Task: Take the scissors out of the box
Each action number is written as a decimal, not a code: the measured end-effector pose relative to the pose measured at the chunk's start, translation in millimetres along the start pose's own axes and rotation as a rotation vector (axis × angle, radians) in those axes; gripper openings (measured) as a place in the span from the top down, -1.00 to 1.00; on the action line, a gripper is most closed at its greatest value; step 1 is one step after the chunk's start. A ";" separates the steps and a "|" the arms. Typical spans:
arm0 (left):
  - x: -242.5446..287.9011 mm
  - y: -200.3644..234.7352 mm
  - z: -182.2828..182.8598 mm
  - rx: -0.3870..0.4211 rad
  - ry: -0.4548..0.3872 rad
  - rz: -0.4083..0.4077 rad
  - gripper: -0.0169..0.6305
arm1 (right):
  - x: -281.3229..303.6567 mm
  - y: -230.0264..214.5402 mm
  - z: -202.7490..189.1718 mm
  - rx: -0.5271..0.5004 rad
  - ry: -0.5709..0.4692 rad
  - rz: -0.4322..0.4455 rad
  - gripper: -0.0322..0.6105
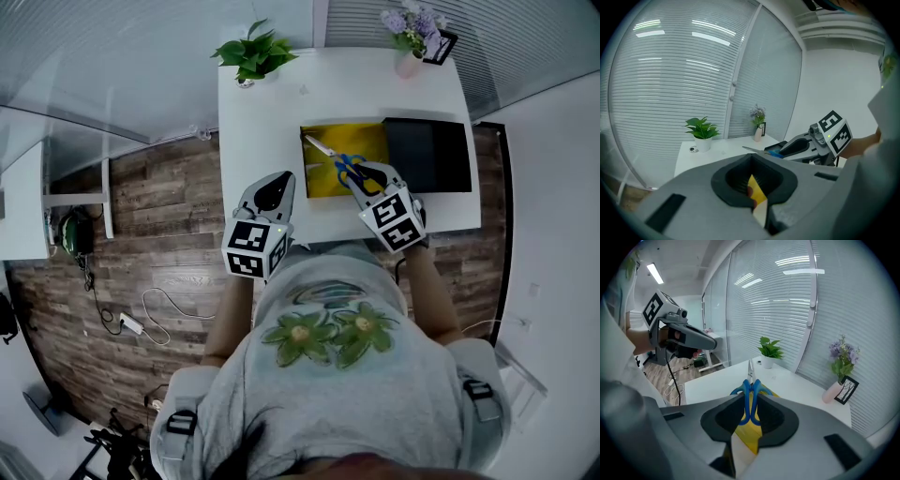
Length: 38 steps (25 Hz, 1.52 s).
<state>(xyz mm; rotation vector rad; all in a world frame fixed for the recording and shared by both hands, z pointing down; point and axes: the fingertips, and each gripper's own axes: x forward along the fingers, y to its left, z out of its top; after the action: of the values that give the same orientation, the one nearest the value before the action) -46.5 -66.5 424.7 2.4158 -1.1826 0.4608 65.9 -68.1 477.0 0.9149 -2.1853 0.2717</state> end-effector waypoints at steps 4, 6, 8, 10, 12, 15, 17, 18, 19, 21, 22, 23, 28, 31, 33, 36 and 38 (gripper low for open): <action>-6.5 -4.9 -1.2 0.006 -0.004 -0.003 0.96 | -16.3 5.9 5.0 -0.001 -0.022 -0.020 0.65; -9.9 -7.5 -1.9 0.007 -0.007 -0.005 0.95 | -25.3 9.5 8.8 -0.002 -0.042 -0.027 0.65; -12.0 -9.9 -2.4 0.006 -0.010 -0.008 0.96 | -32.2 12.2 12.1 -0.009 -0.054 -0.033 0.65; -13.2 -12.8 -2.7 0.006 -0.013 -0.013 0.96 | -37.1 14.0 13.9 -0.017 -0.059 -0.036 0.65; -14.7 -15.7 -4.0 0.007 -0.015 -0.017 0.96 | -41.3 15.7 14.2 -0.020 -0.063 -0.043 0.65; -16.9 -19.3 -6.9 0.003 -0.015 -0.022 0.96 | -48.3 17.1 13.8 -0.016 -0.072 -0.058 0.65; -18.2 -21.0 -9.2 0.000 -0.014 -0.023 0.96 | -52.5 17.4 13.3 -0.015 -0.076 -0.066 0.65; -18.5 -21.5 -10.5 -0.002 -0.014 -0.023 0.96 | -53.8 17.5 12.7 -0.016 -0.077 -0.068 0.65; -18.6 -21.9 -11.5 -0.003 -0.014 -0.023 0.96 | -54.7 17.5 12.1 -0.018 -0.077 -0.069 0.65; -17.7 -22.8 -12.4 -0.005 -0.016 -0.025 0.96 | -56.1 17.2 11.3 -0.024 -0.077 -0.072 0.65; -17.2 -23.4 -12.7 -0.004 -0.017 -0.026 0.96 | -56.9 17.0 11.0 -0.027 -0.078 -0.073 0.65; -16.9 -24.0 -12.8 -0.004 -0.017 -0.028 0.96 | -57.5 16.9 10.9 -0.030 -0.079 -0.074 0.65; -15.9 -25.1 -11.6 -0.001 -0.018 -0.030 0.96 | -55.5 15.7 6.9 -0.029 -0.069 -0.071 0.65; -14.4 -24.9 -10.8 0.001 -0.019 -0.033 0.96 | -53.0 14.8 3.7 -0.029 -0.063 -0.068 0.65; -13.3 -24.2 -11.6 -0.002 -0.017 -0.036 0.96 | -51.8 15.6 3.3 -0.030 -0.062 -0.065 0.65; -11.2 -23.5 -11.4 -0.006 -0.010 -0.040 0.96 | -50.6 16.4 3.7 -0.035 -0.059 -0.060 0.65; -10.0 -22.9 -10.2 -0.009 -0.008 -0.043 0.96 | -49.1 16.5 3.4 -0.036 -0.052 -0.058 0.65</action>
<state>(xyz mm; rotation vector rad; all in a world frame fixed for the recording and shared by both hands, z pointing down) -35.1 -42.1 423.9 2.4325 -1.1309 0.4325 75.9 -31.7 441.3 0.9735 -2.1999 0.1822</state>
